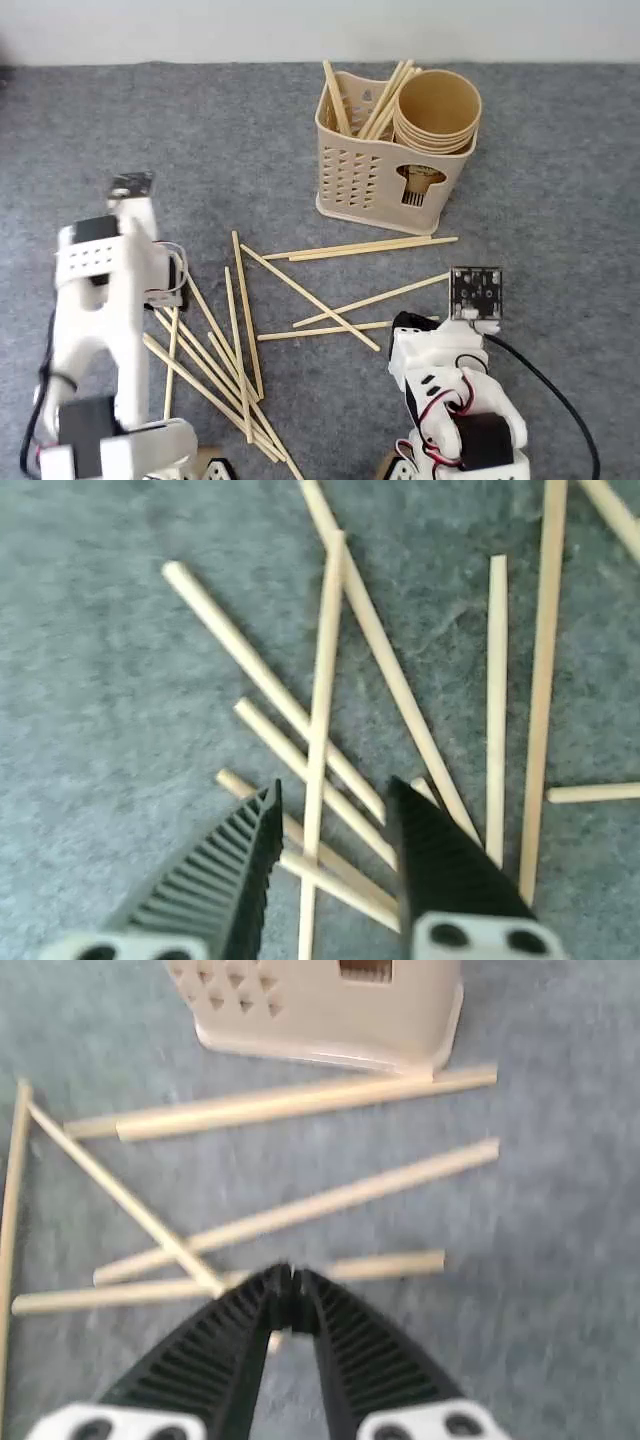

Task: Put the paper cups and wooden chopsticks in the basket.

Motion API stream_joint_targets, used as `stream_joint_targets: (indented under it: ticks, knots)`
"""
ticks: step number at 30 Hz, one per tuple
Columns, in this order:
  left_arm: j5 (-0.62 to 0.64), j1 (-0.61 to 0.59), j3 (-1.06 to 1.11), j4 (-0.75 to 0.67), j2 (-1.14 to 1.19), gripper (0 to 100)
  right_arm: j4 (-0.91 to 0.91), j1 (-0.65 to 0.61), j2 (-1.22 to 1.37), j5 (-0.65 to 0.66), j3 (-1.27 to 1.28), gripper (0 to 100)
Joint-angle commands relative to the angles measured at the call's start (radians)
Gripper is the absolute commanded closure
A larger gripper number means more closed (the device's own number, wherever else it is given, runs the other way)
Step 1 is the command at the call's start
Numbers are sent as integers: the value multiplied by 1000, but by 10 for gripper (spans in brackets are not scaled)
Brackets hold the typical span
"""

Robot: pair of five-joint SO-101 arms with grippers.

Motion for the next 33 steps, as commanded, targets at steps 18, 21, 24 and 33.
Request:
stream_joint_targets:
  ticks: [18, 21, 24, 33]
  knots:
    - [-11, -48, -142, -155, 365, 867, -12, 8, 1, -11, 0, 990]
    - [-11, -41, -143, -161, 377, 993, -13, 8, 1, -11, 0, 990]
    - [-11, -11, -140, -155, 376, 988, -13, 8, 1, -11, 0, 990]
    - [164, 137, -191, -126, 374, 988, -15, 8, 1, -11, -3, 990]
